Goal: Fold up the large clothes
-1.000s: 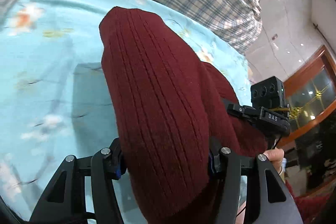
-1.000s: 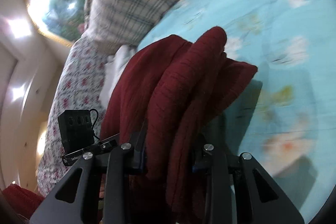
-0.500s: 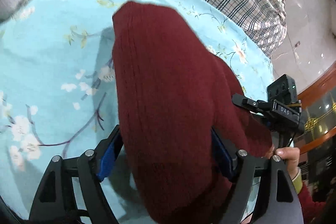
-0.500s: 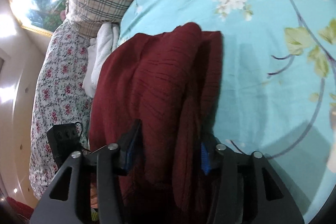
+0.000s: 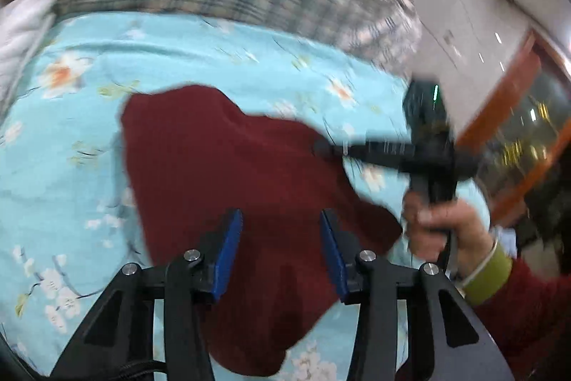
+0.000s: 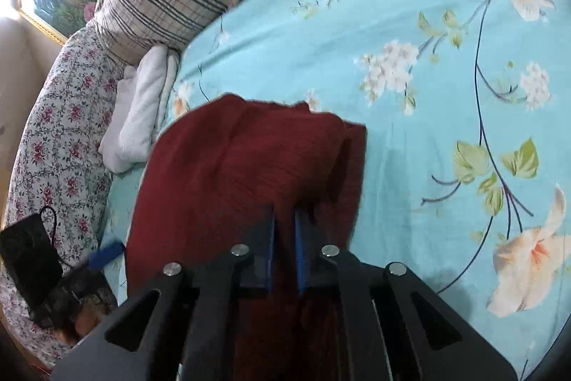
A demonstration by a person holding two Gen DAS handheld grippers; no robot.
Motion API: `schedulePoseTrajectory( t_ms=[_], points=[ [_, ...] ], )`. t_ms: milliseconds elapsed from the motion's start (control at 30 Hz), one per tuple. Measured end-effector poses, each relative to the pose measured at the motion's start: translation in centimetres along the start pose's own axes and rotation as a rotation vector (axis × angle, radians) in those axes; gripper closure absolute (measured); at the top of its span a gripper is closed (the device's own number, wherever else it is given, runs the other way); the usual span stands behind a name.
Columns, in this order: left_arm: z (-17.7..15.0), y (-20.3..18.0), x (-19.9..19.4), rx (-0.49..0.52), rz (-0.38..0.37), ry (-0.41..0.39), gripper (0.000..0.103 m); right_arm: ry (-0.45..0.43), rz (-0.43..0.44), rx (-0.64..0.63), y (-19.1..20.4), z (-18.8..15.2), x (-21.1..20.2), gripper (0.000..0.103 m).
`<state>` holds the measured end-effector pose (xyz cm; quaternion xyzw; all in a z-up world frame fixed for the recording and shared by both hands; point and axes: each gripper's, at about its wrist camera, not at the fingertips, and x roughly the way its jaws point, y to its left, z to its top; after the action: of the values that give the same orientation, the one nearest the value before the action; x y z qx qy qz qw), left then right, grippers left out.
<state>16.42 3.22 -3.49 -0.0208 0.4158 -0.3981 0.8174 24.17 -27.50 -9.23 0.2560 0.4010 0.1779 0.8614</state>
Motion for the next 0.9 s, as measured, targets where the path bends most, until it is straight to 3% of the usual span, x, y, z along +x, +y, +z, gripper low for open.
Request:
schedulePoseTrajectory(
  t_ms=[67,133,267,400,467,567,733,800,900],
  points=[
    [-0.8,-0.5,2.5,0.023,0.014,0.072,0.079,-0.053,0.009,-0.022,0.4,0.0,-1.4,0.096],
    [-2.2,0.2,4.4,-0.005,0.02,0.101,0.089,-0.056,-0.025,-0.024,0.0,-0.3,-1.6,0.096],
    [-2.1,0.1,3.4,-0.042,0.002,0.076,0.089,0.036,-0.066,0.059,-2.5,-1.2,0.3,0.087],
    [-1.9,-0.5,0.4,-0.056,-0.02,0.032,0.087,-0.096,-0.097,0.027,-0.4,-0.4,-3.2,0.086],
    [-2.2,-0.6,-0.9,-0.047,-0.029,0.003,0.084,-0.139,-0.018,-0.049,2.6,0.7,-4.5,0.086],
    [-2.9,-0.2,-0.3,-0.077,-0.019,0.022,0.087,-0.07,0.142,-0.121,6.7,2.0,-2.7,0.086],
    [-4.3,0.4,1.5,-0.095,-0.011,0.042,0.091,0.115,0.261,-0.219,12.5,3.0,5.3,0.087],
    [-4.7,0.9,2.0,-0.111,-0.008,0.049,0.096,0.182,0.236,-0.192,12.4,3.3,9.1,0.087],
    [-4.9,1.6,2.3,-0.137,-0.007,0.042,0.098,0.251,0.153,-0.126,9.7,3.2,13.3,0.103]
  ],
)
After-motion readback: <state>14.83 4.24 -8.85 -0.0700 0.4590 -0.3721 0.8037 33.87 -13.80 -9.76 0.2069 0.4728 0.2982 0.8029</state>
